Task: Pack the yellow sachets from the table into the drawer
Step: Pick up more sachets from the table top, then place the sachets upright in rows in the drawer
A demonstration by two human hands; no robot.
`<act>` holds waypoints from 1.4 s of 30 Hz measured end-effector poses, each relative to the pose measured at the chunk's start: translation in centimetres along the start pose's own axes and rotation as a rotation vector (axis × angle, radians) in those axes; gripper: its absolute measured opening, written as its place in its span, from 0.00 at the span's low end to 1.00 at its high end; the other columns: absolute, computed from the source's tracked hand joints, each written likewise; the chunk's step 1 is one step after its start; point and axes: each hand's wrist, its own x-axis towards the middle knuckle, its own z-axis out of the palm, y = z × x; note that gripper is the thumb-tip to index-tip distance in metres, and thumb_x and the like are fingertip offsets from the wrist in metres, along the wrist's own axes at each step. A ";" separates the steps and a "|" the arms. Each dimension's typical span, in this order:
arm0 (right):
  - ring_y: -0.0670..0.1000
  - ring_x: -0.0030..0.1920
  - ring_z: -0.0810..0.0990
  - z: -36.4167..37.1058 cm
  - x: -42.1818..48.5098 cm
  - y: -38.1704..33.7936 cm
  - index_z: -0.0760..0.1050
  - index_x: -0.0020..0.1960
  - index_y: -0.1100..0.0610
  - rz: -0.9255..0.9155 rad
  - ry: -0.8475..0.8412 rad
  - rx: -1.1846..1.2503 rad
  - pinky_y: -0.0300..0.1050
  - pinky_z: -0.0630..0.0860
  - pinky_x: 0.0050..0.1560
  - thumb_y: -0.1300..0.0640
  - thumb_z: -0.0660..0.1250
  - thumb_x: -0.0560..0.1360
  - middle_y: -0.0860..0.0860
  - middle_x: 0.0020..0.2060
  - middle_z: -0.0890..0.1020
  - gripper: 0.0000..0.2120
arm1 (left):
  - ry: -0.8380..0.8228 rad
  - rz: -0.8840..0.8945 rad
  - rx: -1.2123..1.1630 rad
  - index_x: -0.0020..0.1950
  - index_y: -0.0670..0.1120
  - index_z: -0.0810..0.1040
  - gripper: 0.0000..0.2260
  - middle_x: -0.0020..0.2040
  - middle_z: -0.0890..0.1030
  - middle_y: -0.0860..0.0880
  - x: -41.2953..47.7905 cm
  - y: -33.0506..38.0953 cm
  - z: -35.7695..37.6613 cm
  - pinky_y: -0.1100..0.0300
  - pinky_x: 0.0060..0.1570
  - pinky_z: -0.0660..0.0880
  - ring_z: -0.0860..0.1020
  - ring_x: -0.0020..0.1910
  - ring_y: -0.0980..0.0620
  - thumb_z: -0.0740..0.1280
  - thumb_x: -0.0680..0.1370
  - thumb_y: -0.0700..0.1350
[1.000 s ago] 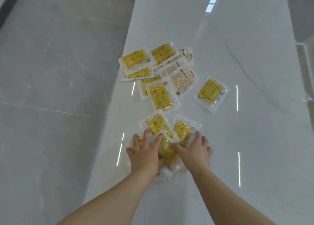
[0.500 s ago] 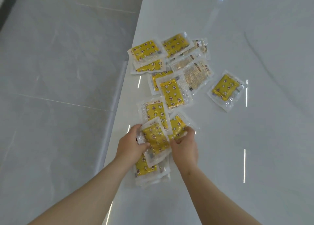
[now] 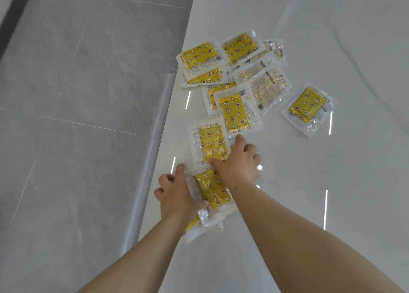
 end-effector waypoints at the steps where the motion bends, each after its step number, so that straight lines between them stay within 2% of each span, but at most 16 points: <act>1: 0.57 0.64 0.67 -0.2 0.2 0.3 0.57 0.69 0.49 0.010 -0.021 0.042 0.51 0.69 0.53 0.44 0.72 0.69 0.53 0.63 0.68 0.35 | -0.007 -0.021 -0.054 0.71 0.56 0.54 0.42 0.62 0.59 0.46 0.0 0.1 -0.1 0.58 0.51 0.66 0.64 0.62 0.42 0.76 0.66 0.48; 4: 0.53 0.51 0.77 -1.0 0.9 1.5 0.69 0.58 0.53 -0.002 -0.125 0.258 0.46 0.74 0.47 0.50 0.70 0.71 0.51 0.54 0.77 0.19 | -0.029 -0.010 -0.094 0.68 0.51 0.59 0.33 0.59 0.68 0.45 0.7 0.1 -0.6 0.58 0.46 0.68 0.73 0.55 0.42 0.74 0.70 0.44; 6: 0.48 0.39 0.78 -1.7 0.6 2.4 0.72 0.49 0.53 0.005 -0.188 0.397 0.43 0.76 0.38 0.55 0.68 0.73 0.49 0.43 0.80 0.07 | -0.022 0.019 -0.057 0.65 0.48 0.63 0.25 0.55 0.73 0.48 1.0 0.2 -1.1 0.58 0.44 0.67 0.74 0.52 0.45 0.71 0.72 0.44; 9: 0.47 0.32 0.75 -1.8 -0.5 3.9 0.72 0.44 0.54 0.064 -0.178 0.508 0.39 0.72 0.31 0.57 0.65 0.75 0.48 0.36 0.77 0.02 | -0.040 -0.004 -0.133 0.61 0.47 0.70 0.17 0.49 0.71 0.52 1.4 -0.2 -1.2 0.60 0.44 0.67 0.72 0.48 0.49 0.68 0.74 0.42; 12: 0.49 0.35 0.76 -1.8 -2.0 6.1 0.73 0.40 0.53 0.202 -0.130 0.741 0.41 0.73 0.35 0.59 0.64 0.75 0.50 0.37 0.79 0.05 | -0.023 -0.120 -0.360 0.60 0.44 0.74 0.15 0.55 0.76 0.48 1.8 -1.2 -0.9 0.59 0.44 0.68 0.73 0.50 0.48 0.67 0.74 0.40; 15: 0.52 0.37 0.79 -1.9 -3.6 8.3 0.74 0.43 0.54 0.370 -0.163 1.025 0.41 0.71 0.34 0.60 0.65 0.75 0.51 0.39 0.80 0.03 | 0.025 -0.221 -0.486 0.68 0.43 0.69 0.20 0.63 0.73 0.45 0.8 -1.6 -0.3 0.56 0.47 0.71 0.73 0.53 0.45 0.65 0.76 0.41; 17: 0.54 0.38 0.80 -1.3 -5.0 8.9 0.75 0.48 0.55 0.418 -0.250 1.073 0.43 0.73 0.37 0.60 0.65 0.75 0.53 0.41 0.80 0.03 | 0.025 -0.251 -0.490 0.63 0.43 0.69 0.17 0.61 0.73 0.43 -0.7 -1.7 0.9 0.59 0.40 0.69 0.71 0.46 0.47 0.65 0.75 0.42; 19: 0.55 0.38 0.81 -0.4 -6.7 8.5 0.75 0.50 0.56 0.431 -0.378 1.107 0.47 0.77 0.40 0.61 0.64 0.76 0.54 0.41 0.81 0.04 | -0.004 -0.290 -0.569 0.54 0.45 0.70 0.12 0.56 0.74 0.42 -2.4 -1.6 2.3 0.60 0.35 0.71 0.73 0.42 0.47 0.68 0.72 0.42; 23: 0.56 0.42 0.82 0.8 -8.6 7.9 0.76 0.48 0.53 0.391 -0.455 1.091 0.55 0.80 0.47 0.61 0.65 0.76 0.53 0.43 0.83 0.04 | -0.033 -0.319 -0.740 0.54 0.46 0.70 0.12 0.45 0.77 0.46 -4.0 -1.9 3.2 0.57 0.37 0.75 0.76 0.40 0.48 0.68 0.73 0.40; 26: 0.56 0.44 0.83 0.6 -9.0 8.1 0.77 0.50 0.54 0.342 -0.505 1.103 0.53 0.80 0.47 0.62 0.65 0.76 0.54 0.45 0.84 0.06 | -0.169 -0.334 -0.879 0.54 0.43 0.73 0.09 0.43 0.80 0.44 -4.4 -1.9 2.5 0.51 0.42 0.79 0.78 0.38 0.46 0.65 0.74 0.35; 29: 0.54 0.40 0.83 -0.3 -10.4 8.6 0.77 0.48 0.54 0.294 -0.484 1.106 0.48 0.80 0.39 0.63 0.65 0.75 0.53 0.41 0.84 0.05 | -0.189 -0.264 -0.884 0.53 0.44 0.74 0.10 0.40 0.79 0.46 -5.7 -1.7 2.0 0.56 0.35 0.75 0.75 0.35 0.49 0.62 0.75 0.33; 31: 0.53 0.37 0.84 -1.4 -11.8 8.9 0.77 0.47 0.55 0.261 -0.452 1.153 0.46 0.80 0.36 0.64 0.65 0.75 0.52 0.39 0.84 0.06 | -0.177 -0.183 -0.901 0.52 0.45 0.74 0.10 0.39 0.79 0.47 -7.3 -1.2 1.4 0.59 0.35 0.72 0.75 0.34 0.50 0.61 0.75 0.33; 34: 0.54 0.37 0.84 -3.8 -14.2 9.0 0.77 0.48 0.56 0.181 -0.399 1.218 0.48 0.81 0.36 0.66 0.64 0.75 0.53 0.39 0.84 0.07 | -0.202 -0.104 -0.986 0.54 0.46 0.74 0.11 0.41 0.80 0.47 -10.4 -0.4 -0.2 0.52 0.40 0.75 0.77 0.37 0.48 0.62 0.75 0.34; 37: 0.57 0.44 0.83 -7.0 -17.3 8.6 0.73 0.53 0.56 0.079 -0.343 1.242 0.54 0.81 0.44 0.67 0.64 0.75 0.56 0.46 0.83 0.10 | -0.167 0.021 -1.046 0.53 0.46 0.75 0.10 0.41 0.80 0.47 -14.7 0.6 -2.4 0.53 0.37 0.75 0.77 0.37 0.48 0.60 0.76 0.35; 40: 0.56 0.43 0.82 -10.6 -21.8 8.5 0.69 0.55 0.53 -0.035 -0.301 1.241 0.53 0.81 0.44 0.68 0.64 0.74 0.54 0.47 0.81 0.14 | -0.141 0.137 -1.125 0.51 0.46 0.75 0.06 0.39 0.83 0.47 -20.4 1.2 -4.1 0.49 0.43 0.77 0.79 0.39 0.46 0.60 0.78 0.42; 42: 0.54 0.42 0.82 -12.6 -25.6 9.3 0.67 0.57 0.51 -0.095 -0.281 1.251 0.50 0.81 0.41 0.68 0.63 0.74 0.53 0.46 0.81 0.17 | -0.123 0.193 -1.129 0.52 0.47 0.75 0.07 0.39 0.84 0.47 -24.2 1.1 -4.4 0.43 0.48 0.78 0.81 0.40 0.44 0.61 0.79 0.47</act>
